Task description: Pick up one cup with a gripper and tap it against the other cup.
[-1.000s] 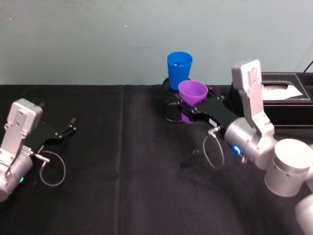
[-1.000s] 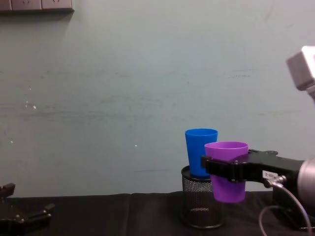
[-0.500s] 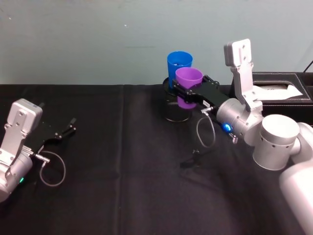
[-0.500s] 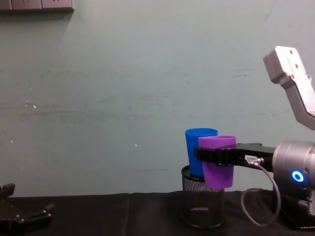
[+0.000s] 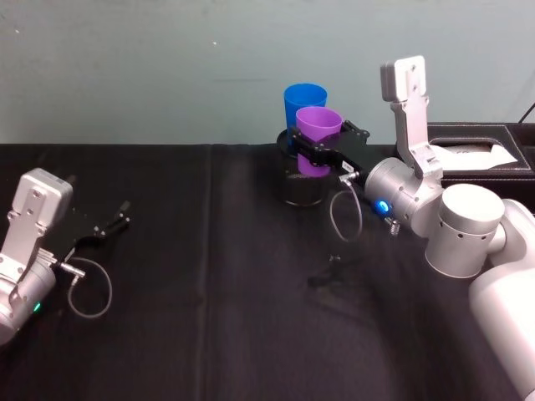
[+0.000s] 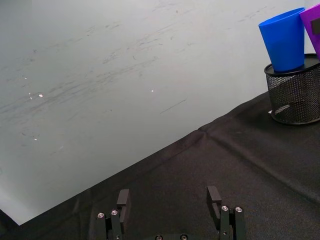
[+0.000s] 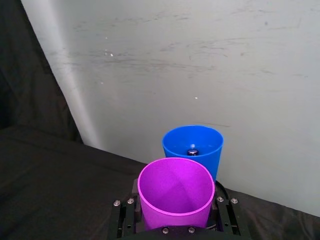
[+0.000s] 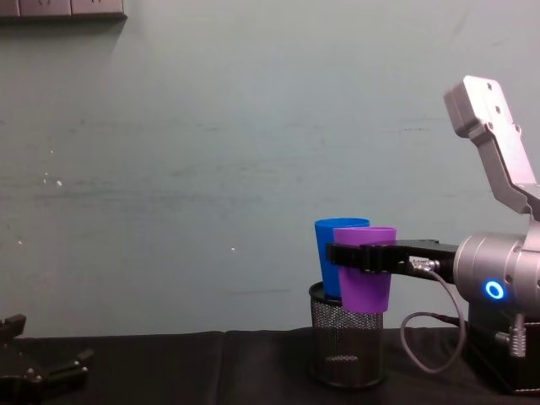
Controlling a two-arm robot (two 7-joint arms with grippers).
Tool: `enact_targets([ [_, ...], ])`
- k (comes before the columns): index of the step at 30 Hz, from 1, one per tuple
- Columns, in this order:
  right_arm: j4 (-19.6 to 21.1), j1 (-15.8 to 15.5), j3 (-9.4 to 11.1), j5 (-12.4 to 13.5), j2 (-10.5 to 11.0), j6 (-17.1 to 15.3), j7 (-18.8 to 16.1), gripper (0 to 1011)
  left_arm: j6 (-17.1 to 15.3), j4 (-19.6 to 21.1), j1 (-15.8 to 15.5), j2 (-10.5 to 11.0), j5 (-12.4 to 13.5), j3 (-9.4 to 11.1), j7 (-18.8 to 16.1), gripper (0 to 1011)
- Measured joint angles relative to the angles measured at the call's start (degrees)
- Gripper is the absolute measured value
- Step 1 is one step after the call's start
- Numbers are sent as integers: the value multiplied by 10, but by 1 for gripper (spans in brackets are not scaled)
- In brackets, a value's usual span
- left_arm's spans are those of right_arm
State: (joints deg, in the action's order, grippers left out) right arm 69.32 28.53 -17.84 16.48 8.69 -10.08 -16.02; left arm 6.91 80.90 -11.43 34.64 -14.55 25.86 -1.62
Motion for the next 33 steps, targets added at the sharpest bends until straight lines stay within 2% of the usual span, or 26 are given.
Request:
enact_targets([
  [33, 0, 0, 0, 0, 0, 0, -1, 731, 0, 0, 0, 0, 0, 0, 0, 1000],
])
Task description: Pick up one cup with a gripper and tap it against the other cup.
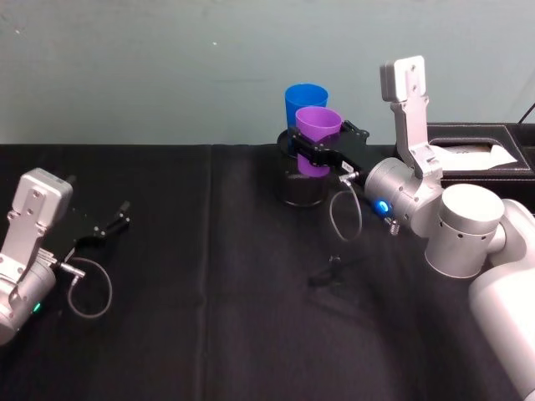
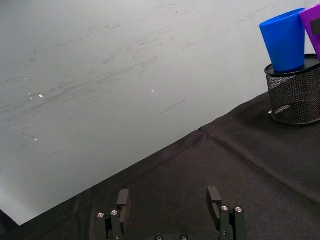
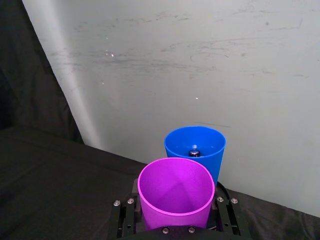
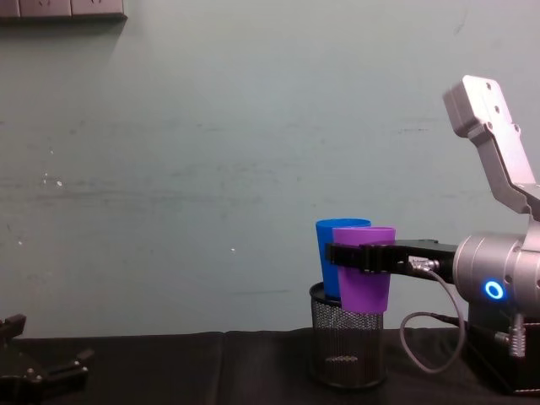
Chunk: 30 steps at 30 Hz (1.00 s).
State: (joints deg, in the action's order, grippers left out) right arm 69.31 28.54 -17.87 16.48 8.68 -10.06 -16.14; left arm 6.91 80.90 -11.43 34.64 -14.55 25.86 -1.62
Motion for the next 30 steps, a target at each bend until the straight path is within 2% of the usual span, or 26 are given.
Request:
enact_targets([
  [30, 0, 0, 0, 0, 0, 0, 1, 731, 0, 0, 0, 0, 0, 0, 0, 1000],
])
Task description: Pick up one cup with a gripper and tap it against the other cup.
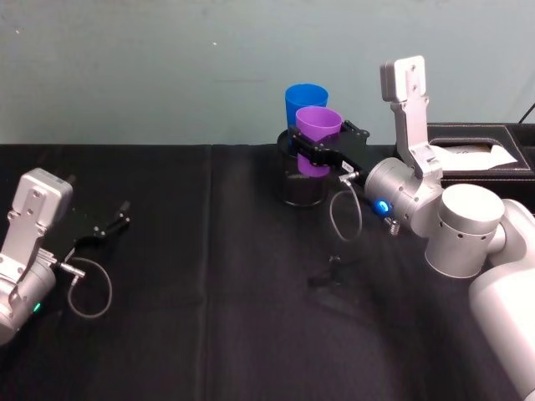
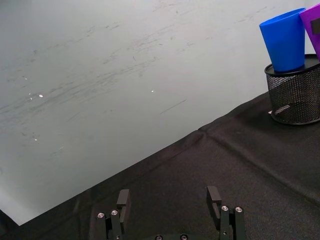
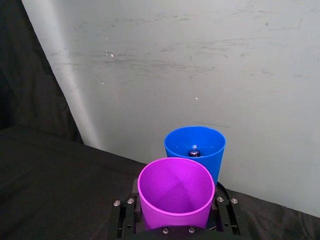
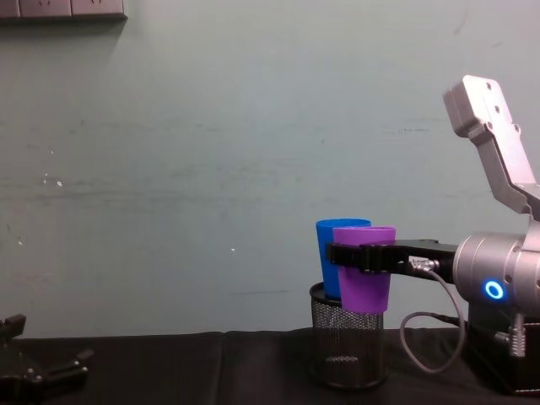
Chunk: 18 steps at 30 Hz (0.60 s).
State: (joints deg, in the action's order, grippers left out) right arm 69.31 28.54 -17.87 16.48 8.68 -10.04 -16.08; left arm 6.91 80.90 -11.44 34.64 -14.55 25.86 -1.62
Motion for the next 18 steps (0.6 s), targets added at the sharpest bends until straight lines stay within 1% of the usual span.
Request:
enact_targets([
  [18, 0, 0, 0, 0, 0, 0, 0, 731, 0, 0, 0, 0, 0, 0, 0, 1000],
])
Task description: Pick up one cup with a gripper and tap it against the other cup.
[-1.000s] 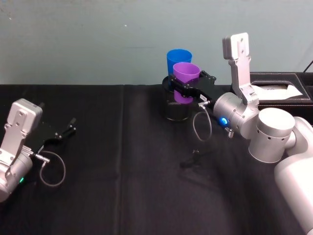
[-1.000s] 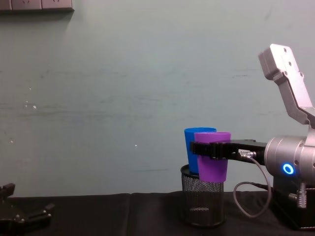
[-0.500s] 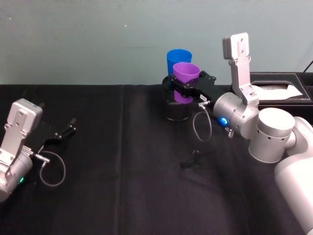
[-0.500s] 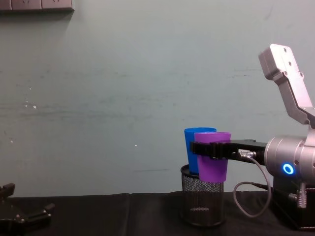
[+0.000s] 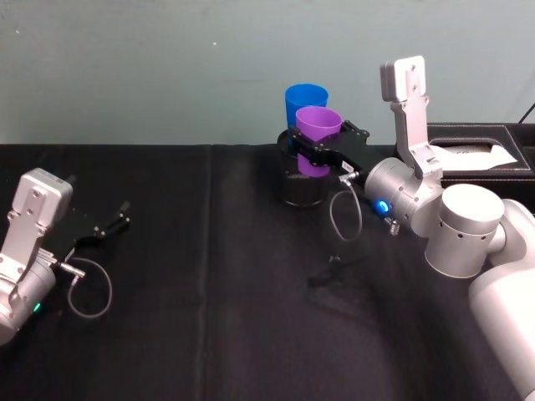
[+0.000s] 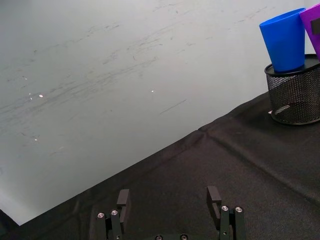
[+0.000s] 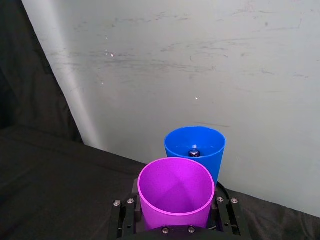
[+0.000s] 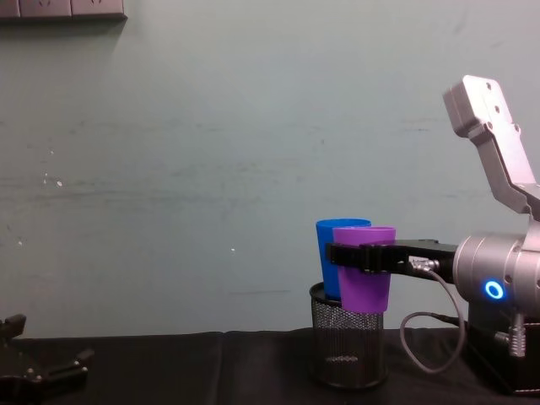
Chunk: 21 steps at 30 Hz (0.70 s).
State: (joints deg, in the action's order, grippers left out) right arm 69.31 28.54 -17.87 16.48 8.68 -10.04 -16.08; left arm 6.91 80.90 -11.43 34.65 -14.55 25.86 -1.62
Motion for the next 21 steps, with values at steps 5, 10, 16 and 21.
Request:
enact_targets([
  [5, 0, 0, 0, 0, 0, 0, 0, 731, 0, 0, 0, 0, 0, 0, 0, 1000],
  [10, 0, 0, 0, 0, 0, 0, 0, 731, 0, 0, 0, 0, 0, 0, 0, 1000],
  [16, 0, 0, 0, 0, 0, 0, 0, 731, 0, 0, 0, 0, 0, 0, 0, 1000],
  [21, 0, 0, 0, 0, 0, 0, 0, 731, 0, 0, 0, 0, 0, 0, 0, 1000],
])
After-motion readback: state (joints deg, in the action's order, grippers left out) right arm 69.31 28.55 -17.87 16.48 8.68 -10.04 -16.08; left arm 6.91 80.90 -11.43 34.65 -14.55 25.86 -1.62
